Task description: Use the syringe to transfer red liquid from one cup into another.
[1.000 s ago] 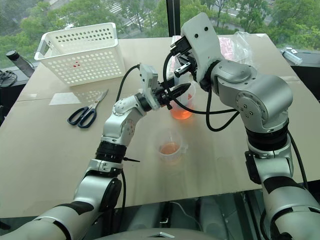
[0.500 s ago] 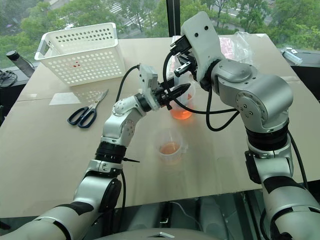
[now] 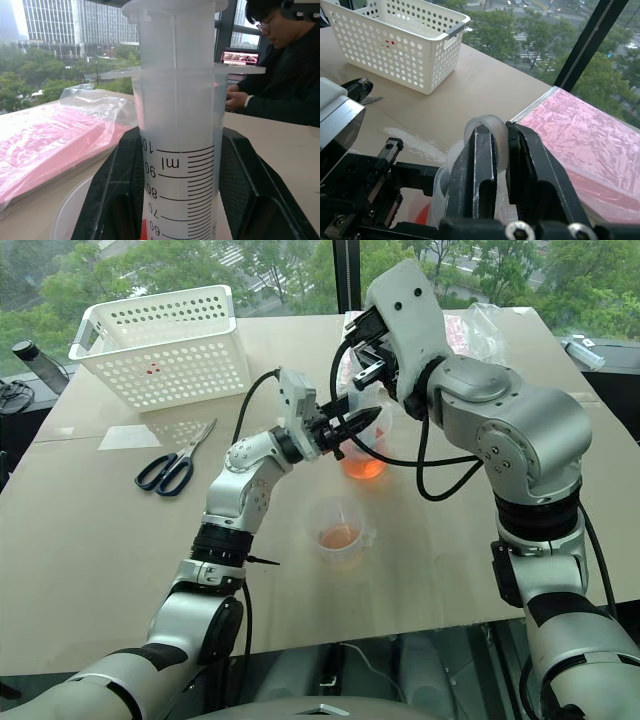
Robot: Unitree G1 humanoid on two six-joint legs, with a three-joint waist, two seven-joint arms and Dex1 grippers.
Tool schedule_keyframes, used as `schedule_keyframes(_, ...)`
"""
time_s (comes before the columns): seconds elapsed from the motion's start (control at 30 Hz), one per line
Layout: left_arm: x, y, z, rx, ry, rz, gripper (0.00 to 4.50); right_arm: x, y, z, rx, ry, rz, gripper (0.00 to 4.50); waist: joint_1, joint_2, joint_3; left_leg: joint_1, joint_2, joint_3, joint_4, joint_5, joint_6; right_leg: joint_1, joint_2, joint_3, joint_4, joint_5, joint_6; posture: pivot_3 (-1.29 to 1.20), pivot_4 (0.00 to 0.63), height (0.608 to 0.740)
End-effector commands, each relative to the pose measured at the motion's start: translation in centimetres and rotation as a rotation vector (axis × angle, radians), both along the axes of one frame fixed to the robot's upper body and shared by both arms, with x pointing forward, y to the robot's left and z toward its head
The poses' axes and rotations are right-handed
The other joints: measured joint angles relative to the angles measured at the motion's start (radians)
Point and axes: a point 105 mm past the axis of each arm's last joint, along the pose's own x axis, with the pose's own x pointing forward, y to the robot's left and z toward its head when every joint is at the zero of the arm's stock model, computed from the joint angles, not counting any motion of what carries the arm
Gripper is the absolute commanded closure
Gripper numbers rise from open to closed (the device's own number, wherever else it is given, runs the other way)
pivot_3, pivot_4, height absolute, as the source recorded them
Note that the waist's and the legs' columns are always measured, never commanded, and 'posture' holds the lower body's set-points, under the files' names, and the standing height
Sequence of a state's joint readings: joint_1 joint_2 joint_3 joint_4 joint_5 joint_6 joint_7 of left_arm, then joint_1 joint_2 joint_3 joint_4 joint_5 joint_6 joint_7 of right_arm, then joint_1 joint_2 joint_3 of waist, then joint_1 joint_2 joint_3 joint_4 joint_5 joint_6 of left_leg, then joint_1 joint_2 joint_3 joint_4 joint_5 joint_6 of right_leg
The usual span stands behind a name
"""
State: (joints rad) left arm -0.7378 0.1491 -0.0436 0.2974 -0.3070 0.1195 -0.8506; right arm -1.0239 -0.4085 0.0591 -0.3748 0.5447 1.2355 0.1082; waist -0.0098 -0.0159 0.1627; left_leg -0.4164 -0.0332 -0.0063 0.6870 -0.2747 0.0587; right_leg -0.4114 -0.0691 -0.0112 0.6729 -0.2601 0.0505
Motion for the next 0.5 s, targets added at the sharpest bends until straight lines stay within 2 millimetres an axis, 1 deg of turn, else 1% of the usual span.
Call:
schedule_keyframes(0.03,-0.4,-0.8,-0.9,0.029,0.017,-0.041,3.09,-0.9,-1.7,3.1,0.071,-0.137,-0.020,2.02,0.000,0.000,0.000,0.000,0.000,0.000,0.000,0.000,0.000,0.000,0.000,0.000,0.000,0.000,0.000,0.00,0.150,0.740)
schedule_keyframes(0.07,-0.3,-0.6,-0.8,0.026,0.016,-0.038,3.09,-1.1,-1.8,3.0,0.068,-0.137,-0.010,1.50,0.001,0.000,0.000,0.000,0.000,0.000,-0.001,0.000,0.000,0.000,0.000,0.000,0.000,0.000,0.000,0.00,0.150,0.740)
schedule_keyframes(0.17,0.1,-0.2,-0.4,0.012,0.016,-0.019,3.09,-2.0,-2.2,2.4,0.041,-0.143,0.042,0.13,0.004,0.000,0.000,0.000,0.000,0.000,-0.001,0.000,0.000,0.000,0.000,0.000,-0.001,0.000,0.000,0.00,0.150,0.740)
schedule_keyframes(0.2,0.3,0.0,-0.2,0.002,0.020,-0.010,3.09,-2.4,-2.3,2.1,0.026,-0.146,0.067,0.04,0.003,0.000,0.000,0.000,0.000,0.000,-0.001,0.000,0.000,0.000,0.000,0.000,-0.001,0.000,0.000,0.00,0.150,0.740)
schedule_keyframes(0.27,0.6,0.2,0.5,-0.025,0.027,-0.005,3.09,-3.7,-2.6,1.7,0.011,-0.168,0.148,0.04,0.005,0.000,0.000,0.000,0.000,0.000,-0.001,0.000,0.000,0.000,0.000,0.000,-0.001,0.000,0.000,0.00,0.150,0.740)
schedule_keyframes(0.4,1.2,0.4,1.3,-0.040,0.029,0.003,3.09,-6.2,-4.2,0.6,-0.025,-0.168,0.237,0.04,0.008,0.000,0.000,0.000,0.000,-0.001,-0.001,0.000,0.000,0.001,0.000,-0.001,-0.002,0.000,0.000,0.00,0.150,0.740)
schedule_keyframes(0.43,1.3,0.4,1.5,-0.042,0.027,0.003,3.09,-6.9,-4.3,0.5,-0.021,-0.176,0.271,0.04,0.008,0.000,0.000,0.000,0.000,-0.001,-0.001,0.000,0.000,0.001,0.000,-0.001,-0.002,0.000,0.000,0.00,0.150,0.740)
schedule_keyframes(0.5,1.4,0.4,2.0,-0.051,0.019,0.003,3.09,-8.7,-5.1,0.0,0.020,-0.188,0.332,0.04,0.009,0.000,0.000,0.000,0.000,-0.001,-0.001,0.000,0.000,0.001,0.000,0.000,-0.002,0.000,0.000,0.00,0.150,0.740)
